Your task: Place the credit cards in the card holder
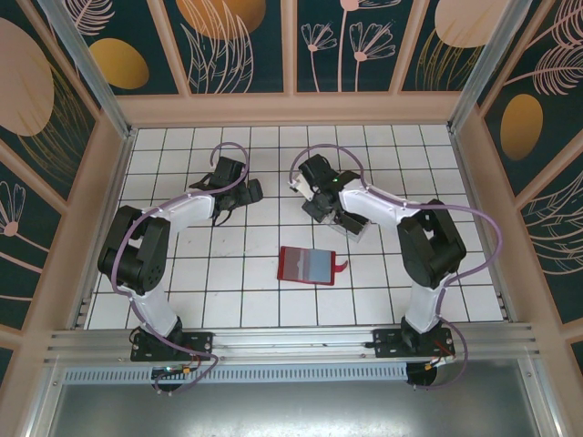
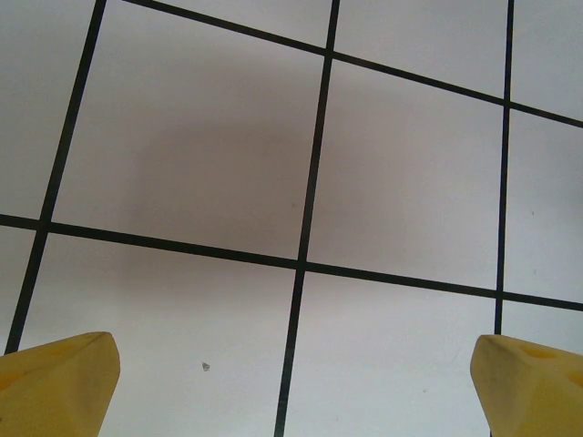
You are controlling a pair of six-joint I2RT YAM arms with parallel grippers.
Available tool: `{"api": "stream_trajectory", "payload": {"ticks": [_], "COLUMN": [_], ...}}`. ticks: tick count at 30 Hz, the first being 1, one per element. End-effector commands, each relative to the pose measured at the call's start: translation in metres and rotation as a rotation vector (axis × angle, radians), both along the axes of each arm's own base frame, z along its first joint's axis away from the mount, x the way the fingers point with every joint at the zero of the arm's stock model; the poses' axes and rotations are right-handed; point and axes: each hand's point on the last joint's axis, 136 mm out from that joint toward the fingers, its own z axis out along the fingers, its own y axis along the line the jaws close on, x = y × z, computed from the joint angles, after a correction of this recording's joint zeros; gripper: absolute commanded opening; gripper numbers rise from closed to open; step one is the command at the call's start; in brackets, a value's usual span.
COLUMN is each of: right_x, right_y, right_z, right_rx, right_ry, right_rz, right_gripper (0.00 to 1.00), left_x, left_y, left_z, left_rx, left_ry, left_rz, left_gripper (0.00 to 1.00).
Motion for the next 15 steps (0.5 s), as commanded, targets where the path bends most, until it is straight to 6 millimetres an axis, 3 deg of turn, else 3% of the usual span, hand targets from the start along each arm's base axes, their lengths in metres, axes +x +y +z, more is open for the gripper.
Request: {"api": "stream_trajectory", "payload": {"ticks": [1, 7, 13, 15], "right_x": [0.005, -0.008, -0.046, -0.064], "right_y": [0.012, 0.017, 0.029, 0.034], "right_z": [0.063, 0.091, 0.104, 0.110], "right_rx": [0.110, 0.217, 0.506, 0.652], "right_ry": [-0.108, -0.134, -0.050, 0.001], "right_rz": [-0.013, -0.102, -0.275, -0.324], "right_gripper": [0.00, 0.00, 0.00, 0.00], "left_x": [0.003, -0.005, -0.033, -0.052], "left_y": [0.000, -0.001, -0.007, -0.007], "left_z": [0.011, 0.012, 0.011, 0.005], "left_rx": [-0.012, -0.023, -0.042, -0.030], "left_ry": [-0.027, -0.018, -0.004, 0.012], "left_rz": [-0.015, -0.036, -0.097, -0.116], "left_gripper": [0.98, 0.98, 0.98, 0.98]}}
